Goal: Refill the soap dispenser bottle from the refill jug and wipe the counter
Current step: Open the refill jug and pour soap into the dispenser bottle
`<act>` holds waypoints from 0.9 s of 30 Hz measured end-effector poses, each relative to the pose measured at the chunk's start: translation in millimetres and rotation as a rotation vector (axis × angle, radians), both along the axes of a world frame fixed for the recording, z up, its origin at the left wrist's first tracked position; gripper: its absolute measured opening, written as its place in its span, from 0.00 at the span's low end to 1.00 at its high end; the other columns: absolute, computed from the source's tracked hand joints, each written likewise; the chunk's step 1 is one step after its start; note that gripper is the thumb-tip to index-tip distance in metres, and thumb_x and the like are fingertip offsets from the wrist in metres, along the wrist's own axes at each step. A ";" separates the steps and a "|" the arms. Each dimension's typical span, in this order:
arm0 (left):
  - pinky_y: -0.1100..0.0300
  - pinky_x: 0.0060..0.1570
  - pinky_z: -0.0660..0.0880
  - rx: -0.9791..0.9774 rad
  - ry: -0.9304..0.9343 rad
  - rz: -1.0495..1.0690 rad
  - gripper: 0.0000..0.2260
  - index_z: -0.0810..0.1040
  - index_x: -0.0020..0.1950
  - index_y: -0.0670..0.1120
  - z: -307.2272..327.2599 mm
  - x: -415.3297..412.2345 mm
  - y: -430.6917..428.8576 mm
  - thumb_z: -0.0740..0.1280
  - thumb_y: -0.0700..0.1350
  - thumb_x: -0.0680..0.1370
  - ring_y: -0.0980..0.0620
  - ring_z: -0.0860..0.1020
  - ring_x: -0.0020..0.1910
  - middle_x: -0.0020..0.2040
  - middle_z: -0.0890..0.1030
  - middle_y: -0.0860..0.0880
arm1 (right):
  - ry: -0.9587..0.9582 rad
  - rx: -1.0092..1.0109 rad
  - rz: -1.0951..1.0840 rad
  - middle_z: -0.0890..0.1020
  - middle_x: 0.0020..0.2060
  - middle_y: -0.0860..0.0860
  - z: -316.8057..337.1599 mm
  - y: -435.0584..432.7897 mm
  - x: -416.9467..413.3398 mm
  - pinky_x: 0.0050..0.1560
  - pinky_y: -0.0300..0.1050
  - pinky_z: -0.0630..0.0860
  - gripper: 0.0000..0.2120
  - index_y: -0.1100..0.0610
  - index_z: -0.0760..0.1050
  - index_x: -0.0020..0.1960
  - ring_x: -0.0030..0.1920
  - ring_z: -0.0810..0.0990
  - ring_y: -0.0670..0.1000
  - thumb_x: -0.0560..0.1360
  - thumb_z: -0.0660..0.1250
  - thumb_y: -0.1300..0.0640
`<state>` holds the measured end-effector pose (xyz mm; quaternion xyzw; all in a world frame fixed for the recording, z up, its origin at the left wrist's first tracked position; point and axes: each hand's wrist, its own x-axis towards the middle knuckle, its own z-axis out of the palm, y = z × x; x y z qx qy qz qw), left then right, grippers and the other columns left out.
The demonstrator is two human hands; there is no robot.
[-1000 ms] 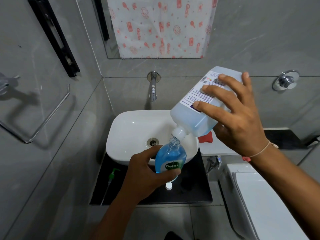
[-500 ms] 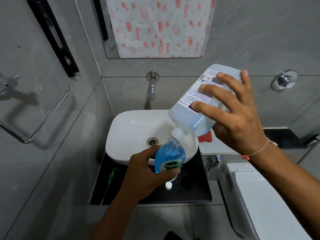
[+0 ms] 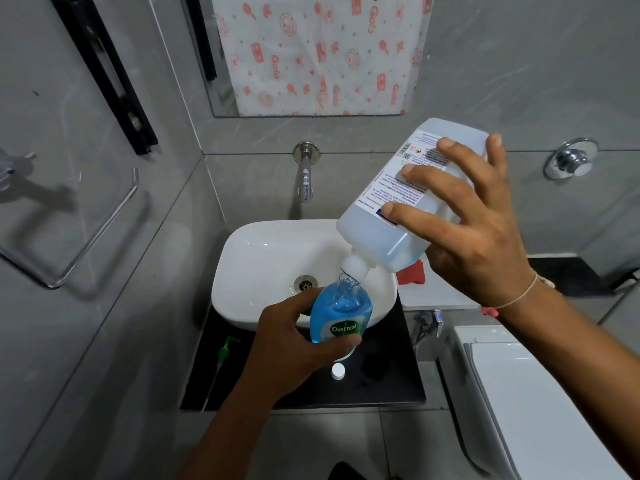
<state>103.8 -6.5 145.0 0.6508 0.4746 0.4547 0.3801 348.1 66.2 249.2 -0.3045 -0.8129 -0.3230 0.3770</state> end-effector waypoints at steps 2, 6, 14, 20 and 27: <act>0.50 0.52 0.84 0.001 0.007 -0.001 0.22 0.80 0.58 0.63 0.1 0.3 0.4 0.79 0.59 0.66 0.53 0.85 0.52 0.52 0.86 0.58 | -0.012 0.008 -0.003 0.77 0.63 0.58 0.2 1.2 0.1 0.72 0.74 0.58 0.18 0.48 0.71 0.65 0.69 0.69 0.64 0.78 0.71 0.55; 0.51 0.51 0.84 -0.001 0.009 0.000 0.22 0.80 0.57 0.64 -0.8 0.7 1.3 0.79 0.59 0.65 0.53 0.85 0.52 0.52 0.86 0.58 | -0.023 0.025 -0.003 0.80 0.61 0.59 0.2 3.2 -0.6 0.71 0.74 0.58 0.18 0.48 0.71 0.65 0.69 0.69 0.64 0.77 0.71 0.55; 0.51 0.51 0.84 0.007 -0.001 -0.002 0.21 0.80 0.57 0.65 -4.6 0.5 2.7 0.79 0.59 0.65 0.53 0.85 0.52 0.52 0.86 0.58 | -0.014 -0.015 -0.006 0.80 0.61 0.61 -2.8 1.4 -0.5 0.71 0.76 0.58 0.16 0.49 0.72 0.65 0.69 0.70 0.65 0.78 0.69 0.55; 0.64 0.42 0.82 -0.002 -0.023 0.008 0.21 0.81 0.56 0.64 -12.6 -0.1 1.9 0.81 0.56 0.65 0.55 0.86 0.46 0.49 0.86 0.58 | 0.021 -0.336 -0.093 0.77 0.64 0.57 -26.4 -13.0 6.4 0.73 0.72 0.55 0.24 0.51 0.70 0.69 0.67 0.72 0.63 0.74 0.67 0.54; 0.70 0.47 0.79 -0.021 -0.014 0.035 0.21 0.80 0.56 0.64 -30.5 -0.8 1.6 0.81 0.53 0.67 0.58 0.84 0.51 0.51 0.86 0.60 | 0.437 -1.030 -0.057 0.78 0.59 0.41 -92.7 -27.9 6.5 0.53 0.38 0.75 0.35 0.40 0.65 0.67 0.57 0.76 0.44 0.64 0.75 0.41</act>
